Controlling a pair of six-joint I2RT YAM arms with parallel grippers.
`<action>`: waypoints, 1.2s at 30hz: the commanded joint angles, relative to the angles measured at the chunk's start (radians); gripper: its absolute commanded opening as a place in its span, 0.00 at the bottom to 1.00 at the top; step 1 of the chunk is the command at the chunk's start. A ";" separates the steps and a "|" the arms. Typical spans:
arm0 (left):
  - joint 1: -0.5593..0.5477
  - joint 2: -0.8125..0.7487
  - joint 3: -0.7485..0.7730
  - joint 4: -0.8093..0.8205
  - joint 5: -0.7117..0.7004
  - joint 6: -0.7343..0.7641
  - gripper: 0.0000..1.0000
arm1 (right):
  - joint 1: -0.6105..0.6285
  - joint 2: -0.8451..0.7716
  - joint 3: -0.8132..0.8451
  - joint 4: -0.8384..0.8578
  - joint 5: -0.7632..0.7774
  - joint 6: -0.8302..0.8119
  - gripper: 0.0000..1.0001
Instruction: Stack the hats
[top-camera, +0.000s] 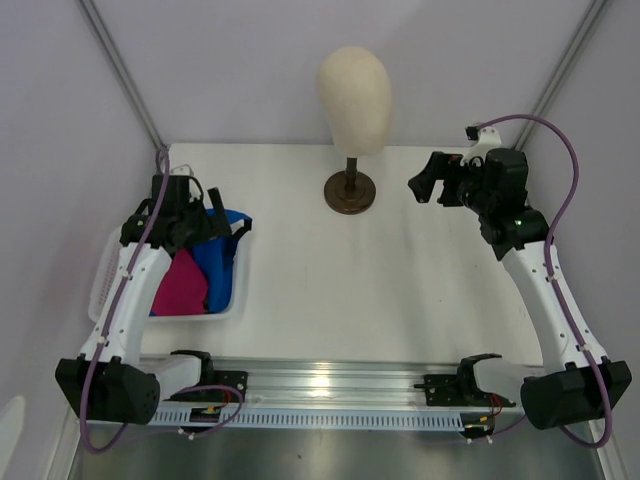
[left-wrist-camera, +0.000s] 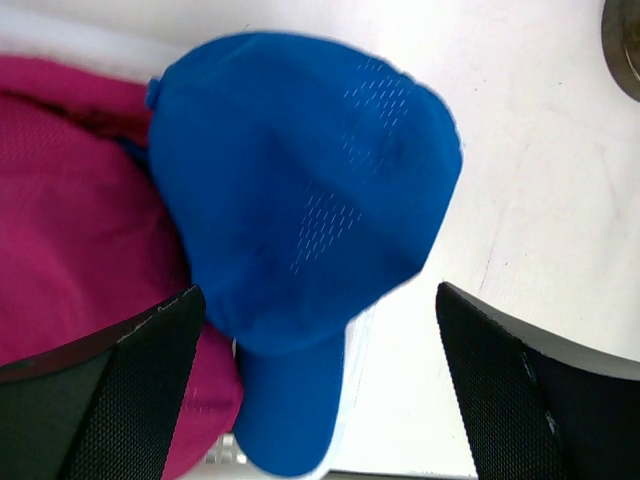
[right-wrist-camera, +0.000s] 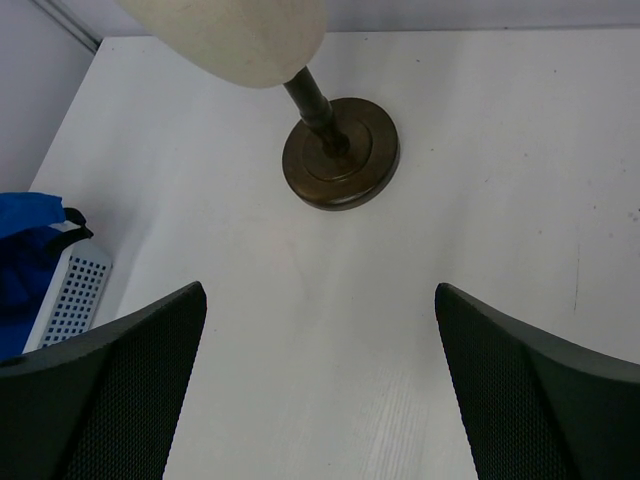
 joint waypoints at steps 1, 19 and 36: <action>0.007 0.057 0.060 0.117 0.063 0.084 0.99 | 0.005 -0.017 0.008 0.046 0.015 0.001 0.99; 0.003 0.119 0.045 0.124 0.067 0.112 0.04 | 0.170 0.029 0.043 0.094 -0.001 0.058 1.00; -0.046 -0.107 0.175 0.099 -0.081 -0.592 0.01 | 0.714 0.355 0.082 0.496 0.021 -0.032 0.99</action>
